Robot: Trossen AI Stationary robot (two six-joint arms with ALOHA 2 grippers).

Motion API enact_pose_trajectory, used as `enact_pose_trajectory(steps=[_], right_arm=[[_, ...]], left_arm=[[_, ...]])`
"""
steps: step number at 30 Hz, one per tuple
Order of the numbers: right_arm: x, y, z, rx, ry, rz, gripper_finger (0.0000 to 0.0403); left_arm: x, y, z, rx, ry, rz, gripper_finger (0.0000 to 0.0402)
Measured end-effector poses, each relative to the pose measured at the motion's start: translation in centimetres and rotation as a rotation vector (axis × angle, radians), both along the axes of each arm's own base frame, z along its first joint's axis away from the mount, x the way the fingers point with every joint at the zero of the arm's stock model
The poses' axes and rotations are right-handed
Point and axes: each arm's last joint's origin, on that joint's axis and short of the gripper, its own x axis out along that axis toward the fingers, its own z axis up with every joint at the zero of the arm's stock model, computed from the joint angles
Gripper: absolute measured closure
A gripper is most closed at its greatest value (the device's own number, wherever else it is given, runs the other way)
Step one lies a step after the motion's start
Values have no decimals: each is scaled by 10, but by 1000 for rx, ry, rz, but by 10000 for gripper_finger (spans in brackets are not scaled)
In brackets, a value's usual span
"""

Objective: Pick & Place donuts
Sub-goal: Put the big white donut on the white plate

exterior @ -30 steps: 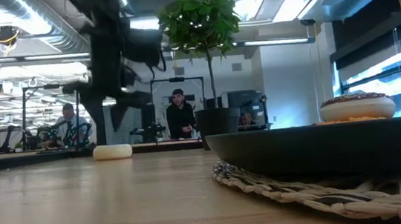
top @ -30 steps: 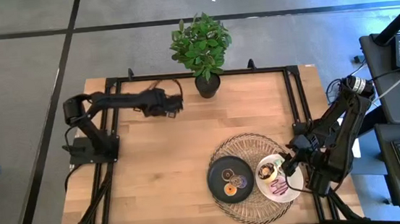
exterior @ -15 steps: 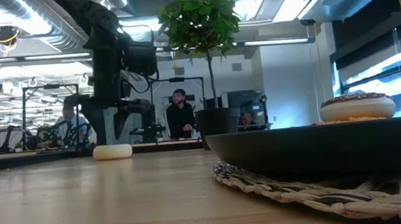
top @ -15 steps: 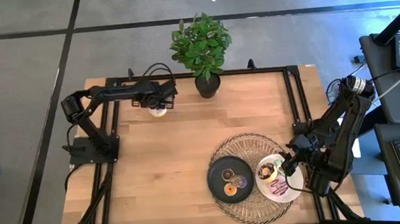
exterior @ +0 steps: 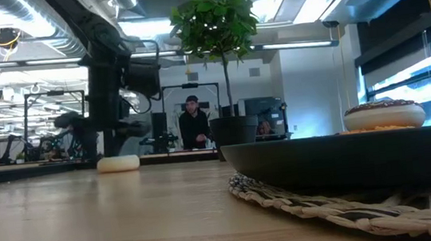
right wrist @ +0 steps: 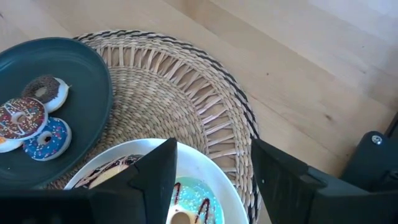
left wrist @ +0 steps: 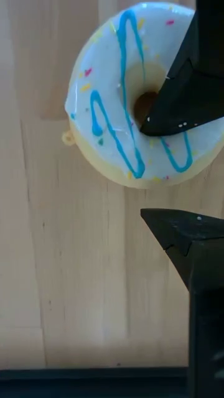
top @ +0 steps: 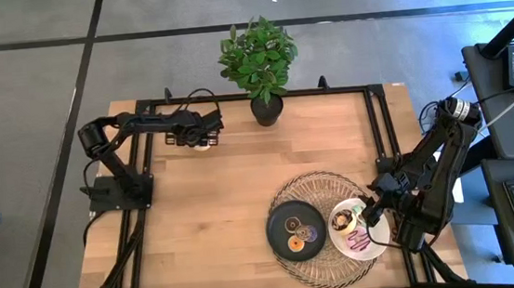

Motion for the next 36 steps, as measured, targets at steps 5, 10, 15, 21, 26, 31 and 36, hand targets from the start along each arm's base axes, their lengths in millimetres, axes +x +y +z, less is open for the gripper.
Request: enact_pose_trajectory(steps=[5,10,15,21,26,31,36], right_arm=[[0,0,0,5,-2,0,196],[0,1,0,2,-2,6,196],[3,1,1,-45,-69,58,196],[4,2,2,-50,-109,73,196],[7,2,4,-113,-180,122,196],[14,-1,6,-161,-255,111,196],[28,-8,4,-172,-209,74,196]], left_arm=[[4,4,-1,-25,-71,-17,218],[4,5,-1,-33,-77,-18,267],[4,4,-1,-36,-67,-53,335],[13,-10,-1,-58,-8,-257,390],[44,-43,14,-65,-51,-494,386],[83,-89,49,69,-110,-720,391],[112,-142,86,276,-218,-887,391]])
